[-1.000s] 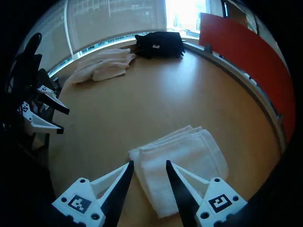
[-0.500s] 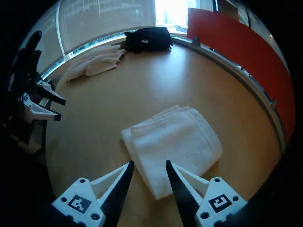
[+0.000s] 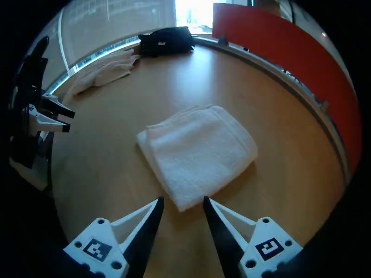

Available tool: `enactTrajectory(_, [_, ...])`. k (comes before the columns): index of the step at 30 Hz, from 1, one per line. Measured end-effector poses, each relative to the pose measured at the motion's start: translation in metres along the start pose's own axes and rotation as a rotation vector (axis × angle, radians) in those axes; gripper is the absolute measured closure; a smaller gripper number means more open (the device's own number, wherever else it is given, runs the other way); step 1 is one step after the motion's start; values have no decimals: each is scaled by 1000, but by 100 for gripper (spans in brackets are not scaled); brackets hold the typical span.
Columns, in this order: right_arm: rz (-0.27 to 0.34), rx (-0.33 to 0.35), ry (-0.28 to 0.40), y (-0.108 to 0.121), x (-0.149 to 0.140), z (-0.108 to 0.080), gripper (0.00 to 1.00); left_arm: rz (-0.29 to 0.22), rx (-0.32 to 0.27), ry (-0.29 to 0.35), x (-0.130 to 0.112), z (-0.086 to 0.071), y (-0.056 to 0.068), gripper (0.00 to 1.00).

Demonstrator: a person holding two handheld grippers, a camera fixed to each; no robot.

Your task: Fold towel

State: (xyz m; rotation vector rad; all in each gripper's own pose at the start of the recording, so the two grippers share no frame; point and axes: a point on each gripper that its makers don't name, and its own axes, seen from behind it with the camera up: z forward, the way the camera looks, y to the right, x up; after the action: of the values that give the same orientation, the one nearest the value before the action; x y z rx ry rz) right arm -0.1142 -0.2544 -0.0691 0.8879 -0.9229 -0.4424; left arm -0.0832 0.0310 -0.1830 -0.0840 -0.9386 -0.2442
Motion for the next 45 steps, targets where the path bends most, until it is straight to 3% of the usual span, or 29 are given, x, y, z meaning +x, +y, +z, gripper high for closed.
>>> enactTrajectory(3, [8, -4, -6, 1, -5, 1, 35, 1, -2, -1, 0, 0, 1, 5])
enactTrajectory(7, [22, -12, -16, 1, -10, 5, 43, 1, -3, 0, -1, 0, 2, 5])
enactTrajectory(25, [66, -33, 4, 4, -17, 15, 94, 2, -9, 0, -1, 1, 5, 5])
enactTrajectory(35, [67, -48, 38, 7, -6, 10, 96, 8, -13, 1, 1, 1, 6, 5])
enactTrajectory(45, [37, -86, 151, 18, 53, -19, 96, 21, -22, 17, 10, 0, 8, 5])
